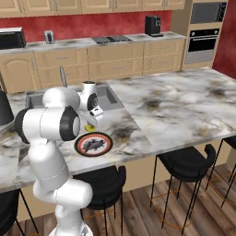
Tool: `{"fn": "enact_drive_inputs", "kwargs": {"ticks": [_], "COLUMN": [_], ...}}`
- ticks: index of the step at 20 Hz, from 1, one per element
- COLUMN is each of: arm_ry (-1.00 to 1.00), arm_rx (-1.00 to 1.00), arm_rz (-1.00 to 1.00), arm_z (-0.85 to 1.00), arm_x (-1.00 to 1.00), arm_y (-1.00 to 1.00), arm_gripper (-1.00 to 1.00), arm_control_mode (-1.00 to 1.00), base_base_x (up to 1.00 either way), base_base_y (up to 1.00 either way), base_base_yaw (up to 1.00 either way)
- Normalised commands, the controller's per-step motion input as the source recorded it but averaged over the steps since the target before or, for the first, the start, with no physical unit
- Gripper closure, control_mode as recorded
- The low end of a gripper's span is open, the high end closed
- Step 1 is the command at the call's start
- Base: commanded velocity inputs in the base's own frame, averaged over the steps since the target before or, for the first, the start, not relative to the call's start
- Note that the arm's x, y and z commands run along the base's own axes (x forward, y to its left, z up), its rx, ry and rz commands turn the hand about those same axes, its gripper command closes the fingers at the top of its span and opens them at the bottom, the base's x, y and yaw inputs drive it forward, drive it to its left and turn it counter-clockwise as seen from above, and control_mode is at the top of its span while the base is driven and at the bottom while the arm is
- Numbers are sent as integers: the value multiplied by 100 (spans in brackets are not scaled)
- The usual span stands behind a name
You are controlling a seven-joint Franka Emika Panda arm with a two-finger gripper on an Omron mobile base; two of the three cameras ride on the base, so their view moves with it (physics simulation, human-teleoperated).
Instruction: Take the lemon wedge from the fridge and place it on the plate with fish on the dining counter.
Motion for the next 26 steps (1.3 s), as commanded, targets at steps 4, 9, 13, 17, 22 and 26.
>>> {"fn": "enact_drive_inputs", "kwargs": {"ticks": [4,9,13,17,22,26], "arm_ry": [0,0,0,0,-2,-1], "arm_rx": [-2,-1,0,0,0,0], "arm_rz": [0,1,0,1,3,1], "arm_z": [-39,-50,-44,-34,-17,0], "arm_x": [29,0,0,0,-7,-4], "arm_y": [13,11,7,4,1,2], "arm_gripper": [100,100,100,100,100,100], "arm_control_mode": [-100,-100,-100,-100,-100,-100], "base_base_x": [0,0,0,0,0,0], "base_base_y": [0,0,0,0,0,0], "base_base_yaw": [0,0,0,0,0,0]}}
